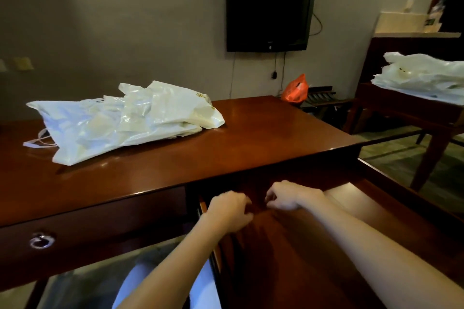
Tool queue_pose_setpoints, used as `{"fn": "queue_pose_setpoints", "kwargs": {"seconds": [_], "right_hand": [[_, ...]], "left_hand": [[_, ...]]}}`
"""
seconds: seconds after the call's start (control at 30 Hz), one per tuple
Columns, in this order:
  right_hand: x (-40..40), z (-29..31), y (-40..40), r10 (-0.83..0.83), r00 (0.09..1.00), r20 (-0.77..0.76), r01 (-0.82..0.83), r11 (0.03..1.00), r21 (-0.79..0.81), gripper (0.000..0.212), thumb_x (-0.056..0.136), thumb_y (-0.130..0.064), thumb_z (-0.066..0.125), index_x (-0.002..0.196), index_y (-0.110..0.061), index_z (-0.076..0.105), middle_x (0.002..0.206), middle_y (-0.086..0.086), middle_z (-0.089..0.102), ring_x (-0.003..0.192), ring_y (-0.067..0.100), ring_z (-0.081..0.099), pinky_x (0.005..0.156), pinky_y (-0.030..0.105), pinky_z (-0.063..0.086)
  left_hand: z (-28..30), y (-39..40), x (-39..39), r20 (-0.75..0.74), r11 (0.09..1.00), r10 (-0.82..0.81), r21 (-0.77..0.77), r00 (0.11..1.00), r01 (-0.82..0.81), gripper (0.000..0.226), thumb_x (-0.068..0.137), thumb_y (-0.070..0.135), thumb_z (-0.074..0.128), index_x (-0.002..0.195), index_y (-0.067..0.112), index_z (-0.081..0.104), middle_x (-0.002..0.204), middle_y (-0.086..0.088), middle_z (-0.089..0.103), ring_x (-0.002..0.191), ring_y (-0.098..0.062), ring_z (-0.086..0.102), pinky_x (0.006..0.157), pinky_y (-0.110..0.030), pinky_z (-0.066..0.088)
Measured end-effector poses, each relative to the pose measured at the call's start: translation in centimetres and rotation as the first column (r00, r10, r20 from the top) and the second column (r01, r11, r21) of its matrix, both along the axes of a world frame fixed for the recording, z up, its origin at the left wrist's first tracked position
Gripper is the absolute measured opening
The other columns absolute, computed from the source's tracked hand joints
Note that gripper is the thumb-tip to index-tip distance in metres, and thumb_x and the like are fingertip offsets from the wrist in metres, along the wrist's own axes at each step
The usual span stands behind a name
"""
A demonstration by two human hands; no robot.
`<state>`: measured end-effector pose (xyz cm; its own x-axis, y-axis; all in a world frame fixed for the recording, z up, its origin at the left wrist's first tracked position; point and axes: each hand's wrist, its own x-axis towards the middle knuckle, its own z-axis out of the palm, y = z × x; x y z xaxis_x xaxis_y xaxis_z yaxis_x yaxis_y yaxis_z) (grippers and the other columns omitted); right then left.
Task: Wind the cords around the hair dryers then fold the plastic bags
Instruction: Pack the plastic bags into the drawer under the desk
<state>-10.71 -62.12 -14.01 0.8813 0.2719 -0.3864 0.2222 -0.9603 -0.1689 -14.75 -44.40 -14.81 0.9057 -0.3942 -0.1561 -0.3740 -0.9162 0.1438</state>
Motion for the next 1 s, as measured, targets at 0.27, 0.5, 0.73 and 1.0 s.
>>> {"fn": "queue_pose_setpoints", "kwargs": {"seconds": [0.27, 0.5, 0.73, 1.0], "right_hand": [[8.0, 6.6, 7.6, -0.076, 0.935, 0.347, -0.007, 0.973, 0.230, 0.018, 0.095, -0.027, 0.057, 0.107, -0.020, 0.069, 0.101, -0.003, 0.067, 0.094, 0.014, 0.064, 0.088, 0.034, 0.054], [17.2, 4.8, 14.3, -0.110, 0.886, 0.451, 0.021, 0.980, 0.199, 0.034, 0.094, -0.026, 0.057, 0.127, -0.016, 0.054, 0.125, 0.004, 0.056, 0.113, 0.022, 0.056, 0.090, 0.036, 0.050], [24.5, 2.8, 16.8, -0.011, 0.887, 0.462, 0.057, 0.995, -0.085, 0.040, 0.098, -0.020, 0.047, 0.137, -0.013, 0.043, 0.149, 0.007, 0.032, 0.141, 0.027, 0.025, 0.112, 0.054, 0.025], [25.7, 1.6, 15.1, 0.106, 0.825, 0.556, 0.000, 0.982, -0.187, 0.036, 0.088, -0.005, 0.060, 0.120, -0.015, 0.049, 0.117, 0.004, 0.055, 0.108, 0.026, 0.059, 0.082, 0.034, 0.046]], "left_hand": [[6.7, 10.9, 8.1, 0.284, 0.957, 0.275, -0.174, 0.919, -0.233, 0.043, 0.095, 0.033, 0.053, 0.138, 0.024, 0.052, 0.138, 0.003, 0.052, 0.127, -0.019, 0.048, 0.098, -0.035, 0.044], [6.1, 14.6, 16.5, 0.228, 0.936, 0.351, -0.086, 0.908, -0.340, 0.053, 0.096, 0.033, 0.052, 0.144, 0.017, 0.040, 0.150, -0.005, 0.037, 0.138, -0.026, 0.034, 0.107, -0.042, 0.039], [5.9, 15.4, 23.0, 0.240, 0.931, 0.356, -0.012, 0.903, -0.364, 0.063, 0.097, 0.035, 0.050, 0.152, 0.020, 0.024, 0.164, -0.002, 0.009, 0.151, -0.026, 0.006, 0.118, -0.057, 0.015], [4.0, 15.4, 23.9, 0.229, 0.931, 0.358, -0.009, 0.905, -0.366, 0.062, 0.098, 0.037, 0.047, 0.152, 0.021, 0.021, 0.162, 0.001, 0.016, 0.150, -0.024, 0.014, 0.119, -0.056, 0.011]]}}
